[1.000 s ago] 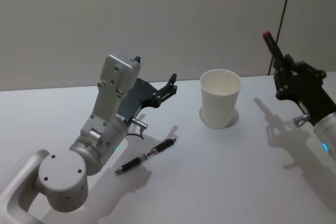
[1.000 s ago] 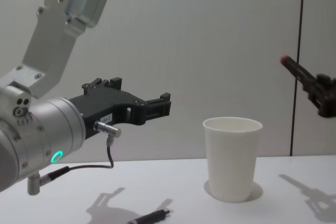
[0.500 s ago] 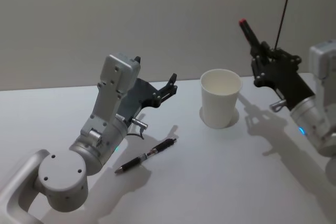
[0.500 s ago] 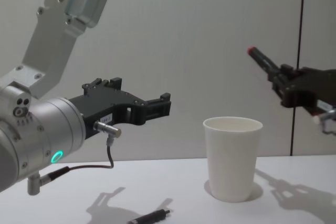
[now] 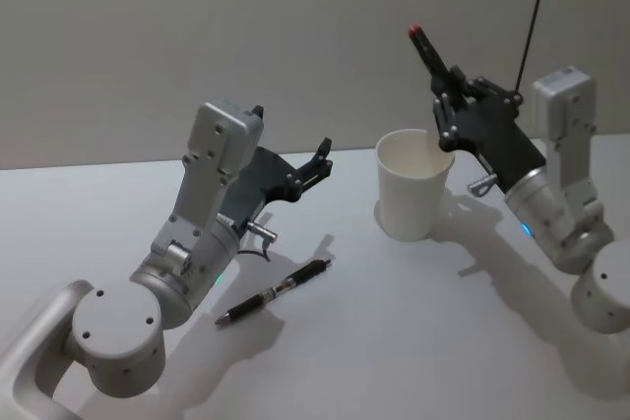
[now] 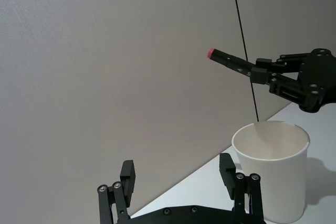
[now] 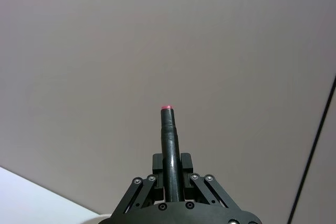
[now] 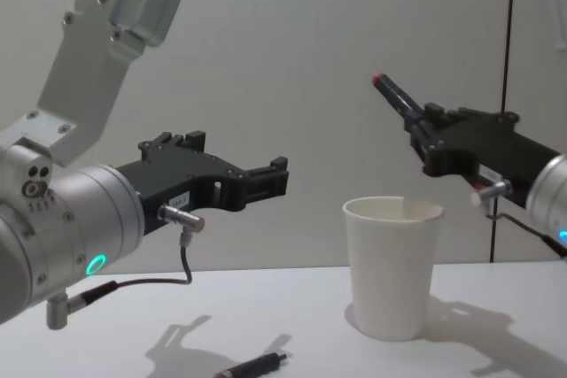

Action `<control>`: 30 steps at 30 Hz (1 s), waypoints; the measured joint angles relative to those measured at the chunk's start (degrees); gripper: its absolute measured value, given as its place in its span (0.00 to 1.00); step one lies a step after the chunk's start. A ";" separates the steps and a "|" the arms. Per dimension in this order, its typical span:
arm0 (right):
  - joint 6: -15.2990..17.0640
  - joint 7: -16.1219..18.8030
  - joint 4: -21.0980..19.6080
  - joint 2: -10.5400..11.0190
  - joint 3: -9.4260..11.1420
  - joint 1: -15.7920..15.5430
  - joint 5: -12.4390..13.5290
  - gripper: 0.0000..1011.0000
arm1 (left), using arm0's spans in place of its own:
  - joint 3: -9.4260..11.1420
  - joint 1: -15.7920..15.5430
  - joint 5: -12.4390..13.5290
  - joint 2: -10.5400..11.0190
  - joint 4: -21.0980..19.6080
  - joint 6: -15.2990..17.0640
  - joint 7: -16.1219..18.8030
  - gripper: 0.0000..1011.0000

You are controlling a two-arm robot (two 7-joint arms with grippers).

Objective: Place the pen into the pen holder.

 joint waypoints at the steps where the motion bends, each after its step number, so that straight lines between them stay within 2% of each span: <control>1: -0.69 0.10 0.80 -0.37 -0.21 0.53 -0.14 0.18 | 0.00 0.00 0.00 0.00 0.00 0.00 0.00 0.99; 16: -7.17 0.47 7.95 -3.13 -1.61 4.65 -1.94 0.18 | 0.00 0.00 0.00 0.00 0.00 0.00 0.00 0.99; 30: -11.77 0.61 14.79 -4.98 -2.68 7.72 -4.13 0.18 | 0.00 0.00 0.00 0.00 0.00 0.00 0.00 0.99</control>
